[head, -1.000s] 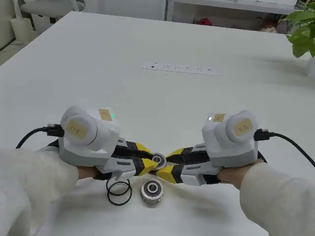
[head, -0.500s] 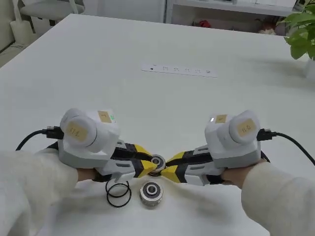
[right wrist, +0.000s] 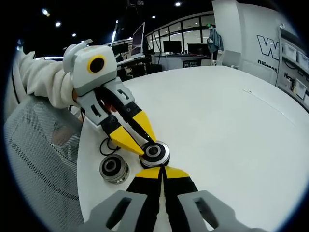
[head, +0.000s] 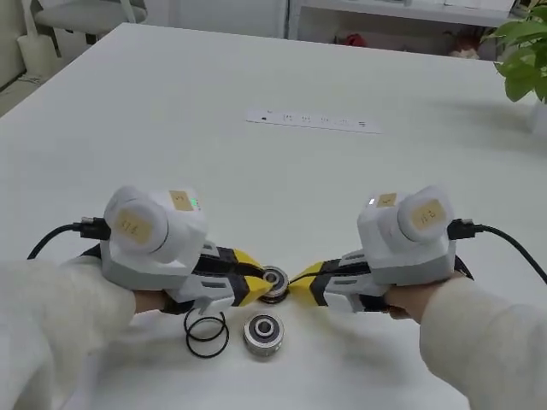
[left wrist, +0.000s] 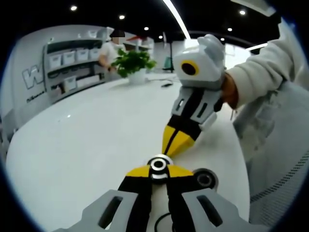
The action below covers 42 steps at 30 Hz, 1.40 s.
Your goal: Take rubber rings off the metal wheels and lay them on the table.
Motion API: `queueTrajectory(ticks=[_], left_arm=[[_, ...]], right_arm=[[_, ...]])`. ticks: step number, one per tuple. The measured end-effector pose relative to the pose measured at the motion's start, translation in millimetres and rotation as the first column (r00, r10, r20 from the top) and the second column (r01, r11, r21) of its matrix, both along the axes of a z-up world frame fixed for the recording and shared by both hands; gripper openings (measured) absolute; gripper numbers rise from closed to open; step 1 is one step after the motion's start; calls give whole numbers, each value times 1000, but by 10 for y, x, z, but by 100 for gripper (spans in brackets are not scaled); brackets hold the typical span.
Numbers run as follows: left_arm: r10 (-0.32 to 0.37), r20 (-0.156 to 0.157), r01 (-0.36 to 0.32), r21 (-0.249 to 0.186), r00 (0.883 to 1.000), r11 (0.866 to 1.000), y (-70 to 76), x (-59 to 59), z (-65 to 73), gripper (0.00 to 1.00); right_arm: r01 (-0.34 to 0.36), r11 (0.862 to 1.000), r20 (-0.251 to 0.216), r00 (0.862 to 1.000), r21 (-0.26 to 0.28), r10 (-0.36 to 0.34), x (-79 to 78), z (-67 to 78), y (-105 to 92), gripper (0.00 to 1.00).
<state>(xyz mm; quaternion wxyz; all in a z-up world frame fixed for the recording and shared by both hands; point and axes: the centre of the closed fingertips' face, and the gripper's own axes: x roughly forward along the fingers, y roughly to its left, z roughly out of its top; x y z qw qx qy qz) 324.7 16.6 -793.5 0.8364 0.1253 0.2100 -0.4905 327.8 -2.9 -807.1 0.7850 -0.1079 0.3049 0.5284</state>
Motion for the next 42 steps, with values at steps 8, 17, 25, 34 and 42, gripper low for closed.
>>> queueTrajectory(ticks=[8, 17, 25, 34, 42], left_arm=[[-5, 8, 4, 6, 1000, 1000, 5, -4, 5, 5], [-5, 20, 5, 9, 1000, 1000, 14, -43, 49, 1], [-7, 21, 6, 12, 1000, 1000, 19, -42, 32, 1], [-7, 21, 7, 18, 1000, 1000, 23, -44, 12, 1], [-8, 23, 8, 26, 1000, 1000, 18, -34, 6, 1]], right_arm=[[155, 985, -142, 980, 81, -142, 93, 31, -57, 0], [215, 966, -235, 956, 144, -177, 52, 93, -14, 0], [221, 964, -244, 953, 149, -181, 40, 108, 19, 0], [215, 966, -235, 956, 142, -178, 52, 120, 15, 0], [200, 969, -226, 960, 142, -166, 37, 145, 57, 0]])
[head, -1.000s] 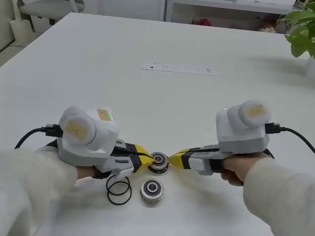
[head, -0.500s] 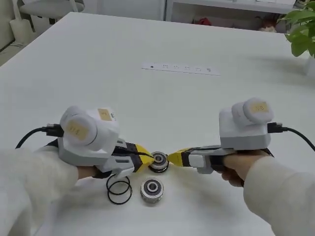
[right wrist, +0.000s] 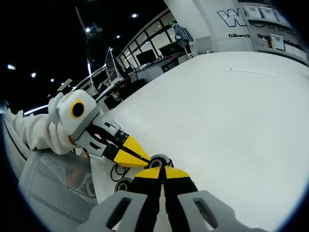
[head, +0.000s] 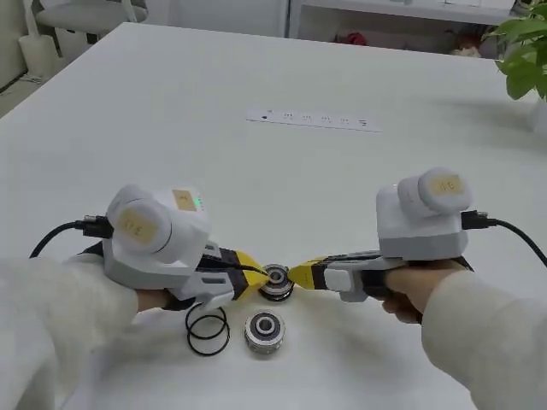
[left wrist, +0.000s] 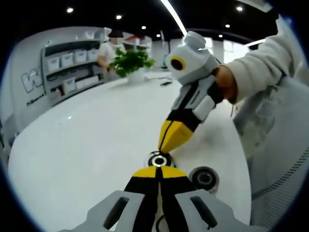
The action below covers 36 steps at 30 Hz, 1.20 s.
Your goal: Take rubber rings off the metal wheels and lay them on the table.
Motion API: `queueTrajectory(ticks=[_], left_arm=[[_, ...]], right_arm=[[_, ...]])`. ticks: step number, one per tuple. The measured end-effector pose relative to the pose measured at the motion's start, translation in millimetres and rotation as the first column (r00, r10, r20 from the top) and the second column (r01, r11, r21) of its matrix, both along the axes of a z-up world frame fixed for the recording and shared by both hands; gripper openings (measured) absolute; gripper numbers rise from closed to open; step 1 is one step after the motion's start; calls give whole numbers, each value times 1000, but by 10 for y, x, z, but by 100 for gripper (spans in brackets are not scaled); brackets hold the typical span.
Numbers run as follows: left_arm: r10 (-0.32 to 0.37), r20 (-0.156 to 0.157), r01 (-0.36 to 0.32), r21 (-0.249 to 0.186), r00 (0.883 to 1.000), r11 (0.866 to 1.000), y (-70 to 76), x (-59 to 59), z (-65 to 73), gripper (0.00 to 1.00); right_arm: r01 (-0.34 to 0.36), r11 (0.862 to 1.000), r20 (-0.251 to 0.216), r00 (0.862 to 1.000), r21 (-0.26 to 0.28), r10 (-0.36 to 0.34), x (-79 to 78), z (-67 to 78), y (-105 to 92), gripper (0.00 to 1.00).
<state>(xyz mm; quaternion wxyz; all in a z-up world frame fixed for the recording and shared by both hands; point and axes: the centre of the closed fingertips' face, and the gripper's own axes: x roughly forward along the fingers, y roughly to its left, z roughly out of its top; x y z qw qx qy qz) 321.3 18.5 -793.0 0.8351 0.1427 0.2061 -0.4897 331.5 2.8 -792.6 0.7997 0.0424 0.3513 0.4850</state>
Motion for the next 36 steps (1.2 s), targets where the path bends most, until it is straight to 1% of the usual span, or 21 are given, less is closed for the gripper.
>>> queueTrajectory(ticks=[4, 8, 9, 10, 12, 13, 15, 17, 22, 26, 30, 31, 33, 36], left_arm=[[1, -1, -1, 0, 1000, 1000, 1, 7, -3, 1], [1, -2, -1, -2, 1000, 1000, -1, 12, -5, 1], [2, -2, -2, -2, 1000, 1000, -3, 11, -6, 1], [2, -2, -2, -3, 1000, 1000, -7, 9, -6, 1], [4, -2, -4, -5, 1000, 1000, -12, 12, -6, 1], [4, -1, -4, -5, 1000, 1000, -15, 11, -6, 1], [3, 3, -3, -2, 1000, 1000, -13, 13, -4, 1], [4, 4, -4, -1, 1000, 1000, -12, 16, -4, 1], [1, 9, -1, 1, 1000, 1000, -17, 22, -1, 2], [-12, 4, 12, 23, 1000, 1000, -25, 6, 1, 3], [-24, 0, 24, 42, 1000, 999, -8, -13, 19, 9], [-37, 0, 37, 53, 999, 998, -2, -31, 17, 10], [-69, 17, 68, 73, 997, 995, 0, -68, 31, 15], [-75, 21, 74, 70, 997, 995, 0, -78, 94, 19]], right_arm=[[-7, 1000, 2, 1000, 4, 7, -10, 11, 23, 0], [-31, 999, 7, 1000, 21, 31, -39, 43, 82, 0], [-36, 998, 7, 999, 43, 36, -45, 73, 115, 0], [-33, 996, -2, 999, 85, 34, -53, 140, 177, 0], [-31, 998, 26, 999, 52, 30, -23, 133, 175, 0], [-51, 998, 40, 998, 28, 50, -39, 105, 169, 0], [-52, 998, 22, 998, 32, 51, -49, 71, 157, 0], [-46, 999, 22, 999, 24, 46, -30, 56, 132, 0], [-32, 999, 15, 999, 34, 31, -11, 72, 113, 0], [-23, 999, 16, 1000, 35, 23, 2, 87, 95, 0], [-8, 999, 17, 1000, 44, 8, 27, 119, 76, 0], [-5, 999, 17, 1000, 47, 4, 33, 128, 72, 0], [0, 999, 18, 1000, 52, -1, 39, 146, 68, 0], [8, 998, 23, 1000, 60, -10, 57, 179, 58, 0]])
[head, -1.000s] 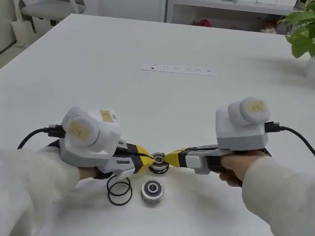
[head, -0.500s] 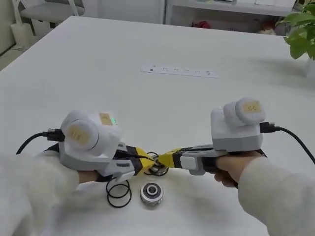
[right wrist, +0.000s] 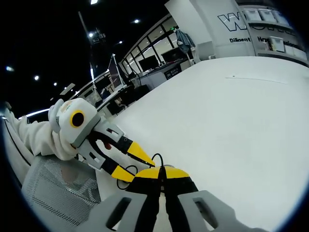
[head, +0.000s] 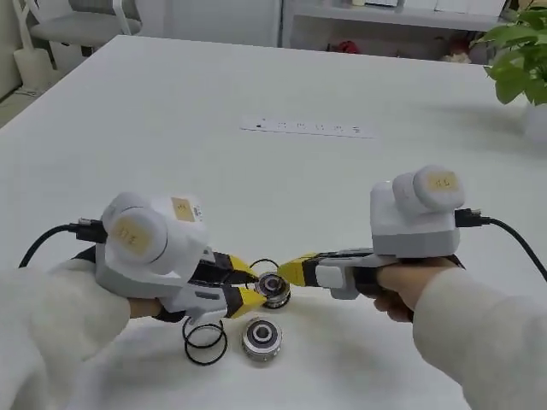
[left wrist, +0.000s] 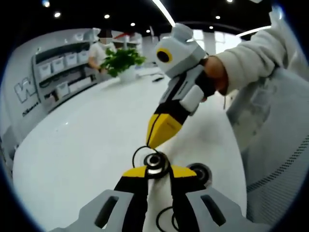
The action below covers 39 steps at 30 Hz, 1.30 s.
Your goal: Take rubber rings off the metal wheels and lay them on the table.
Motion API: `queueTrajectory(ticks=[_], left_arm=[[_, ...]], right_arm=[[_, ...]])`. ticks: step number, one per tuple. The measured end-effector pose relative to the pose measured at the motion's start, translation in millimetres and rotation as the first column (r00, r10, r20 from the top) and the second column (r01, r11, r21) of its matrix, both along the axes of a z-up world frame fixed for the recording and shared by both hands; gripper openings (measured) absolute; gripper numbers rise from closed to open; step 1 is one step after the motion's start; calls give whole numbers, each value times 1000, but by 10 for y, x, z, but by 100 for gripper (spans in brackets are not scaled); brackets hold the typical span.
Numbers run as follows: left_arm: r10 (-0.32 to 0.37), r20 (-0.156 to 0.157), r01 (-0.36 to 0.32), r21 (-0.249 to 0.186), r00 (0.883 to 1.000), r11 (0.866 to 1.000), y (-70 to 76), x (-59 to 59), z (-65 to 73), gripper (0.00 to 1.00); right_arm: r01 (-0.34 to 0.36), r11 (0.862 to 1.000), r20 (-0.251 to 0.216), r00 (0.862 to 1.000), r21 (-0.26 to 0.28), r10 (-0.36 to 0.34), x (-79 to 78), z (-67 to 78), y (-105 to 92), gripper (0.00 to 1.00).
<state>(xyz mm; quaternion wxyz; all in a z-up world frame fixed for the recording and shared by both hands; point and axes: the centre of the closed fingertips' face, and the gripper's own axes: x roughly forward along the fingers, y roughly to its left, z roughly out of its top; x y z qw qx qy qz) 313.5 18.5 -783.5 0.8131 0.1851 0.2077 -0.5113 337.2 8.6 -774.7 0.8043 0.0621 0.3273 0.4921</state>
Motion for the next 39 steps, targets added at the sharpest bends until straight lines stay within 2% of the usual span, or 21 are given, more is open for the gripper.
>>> queueTrajectory(ticks=[4, 8, 12, 17, 20, 26, 31, 34, 39], left_arm=[[-6, 19, 7, -42, 1000, 999, -4, 2, 151, 25], [-1, 48, 5, -75, 999, 997, 20, -3, 314, 36], [17, 61, -11, -104, 998, 995, 53, 11, 444, 46], [66, 82, -50, -185, 994, 981, 118, 53, 708, 56], [84, 99, -63, -200, 991, 978, 187, 51, 792, 60], [130, 99, -105, -231, 987, 967, 315, 46, 863, 66], [155, 109, -125, -243, 982, 962, 393, 41, 924, 71], [154, 111, -122, -253, 982, 960, 419, -3, 949, 76], [145, 109, -114, -249, 983, 962, 432, -77, 931, 79]], right_arm=[[14, 1000, 10, 1000, 11, -14, 30, 54, -20, 0], [26, 999, 18, 999, 26, -26, 52, 112, -27, 0], [34, 999, 21, 999, 39, -34, 60, 156, -25, 0], [36, 998, 30, 999, 60, -38, 67, 236, -15, 0], [32, 996, 32, 999, 78, -35, 56, 289, 7, 0], [19, 993, 18, 1000, 117, -21, 19, 360, 76, 0], [-7, 992, 8, 1000, 125, 6, -55, 366, 155, 0], [-21, 991, 2, 1000, 130, 21, -96, 373, 197, 0], [-54, 990, -20, 998, 130, 57, -203, 342, 292, 0]])
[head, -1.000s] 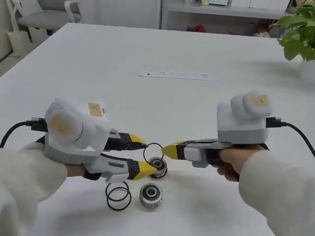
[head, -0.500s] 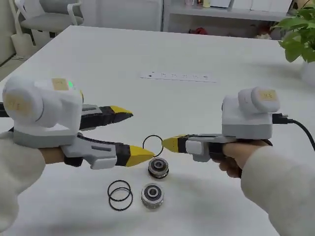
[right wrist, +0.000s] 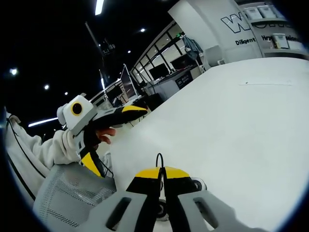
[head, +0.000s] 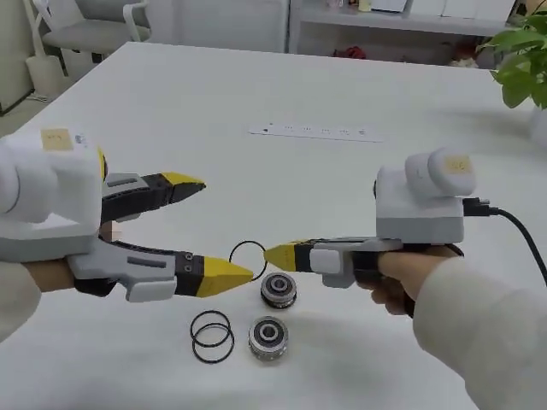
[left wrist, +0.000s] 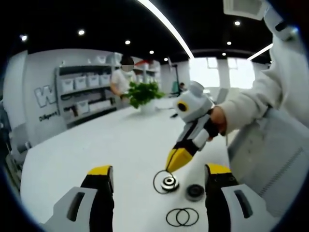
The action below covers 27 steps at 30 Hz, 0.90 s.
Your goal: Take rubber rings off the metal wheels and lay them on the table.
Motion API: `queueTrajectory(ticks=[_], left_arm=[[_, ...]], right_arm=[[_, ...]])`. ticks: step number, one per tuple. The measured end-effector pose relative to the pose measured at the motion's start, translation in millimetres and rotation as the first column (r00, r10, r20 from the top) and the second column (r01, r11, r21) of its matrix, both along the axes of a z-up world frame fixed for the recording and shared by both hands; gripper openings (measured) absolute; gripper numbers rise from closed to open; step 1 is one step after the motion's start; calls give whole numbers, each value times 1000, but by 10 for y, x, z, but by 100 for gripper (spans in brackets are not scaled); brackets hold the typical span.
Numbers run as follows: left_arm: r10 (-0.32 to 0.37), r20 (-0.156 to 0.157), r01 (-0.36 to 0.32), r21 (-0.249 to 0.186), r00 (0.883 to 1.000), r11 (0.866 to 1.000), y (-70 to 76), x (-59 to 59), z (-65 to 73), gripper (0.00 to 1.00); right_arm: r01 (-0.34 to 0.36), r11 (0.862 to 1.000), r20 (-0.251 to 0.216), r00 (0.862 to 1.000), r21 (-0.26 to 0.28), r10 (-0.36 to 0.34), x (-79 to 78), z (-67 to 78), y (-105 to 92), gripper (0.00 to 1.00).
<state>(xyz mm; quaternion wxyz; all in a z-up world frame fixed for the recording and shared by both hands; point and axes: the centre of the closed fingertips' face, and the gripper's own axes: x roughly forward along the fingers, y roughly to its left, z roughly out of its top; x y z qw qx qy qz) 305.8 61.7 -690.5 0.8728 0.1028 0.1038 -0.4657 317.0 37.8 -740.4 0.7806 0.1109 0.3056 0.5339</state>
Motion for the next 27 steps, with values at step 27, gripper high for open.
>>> queueTrajectory(ticks=[27], left_arm=[[-46, -62, 49, 43, 997, 998, 28, -278, -216, 82]], right_arm=[[-103, 987, -47, 994, -122, 98, -222, -415, 144, 0]])
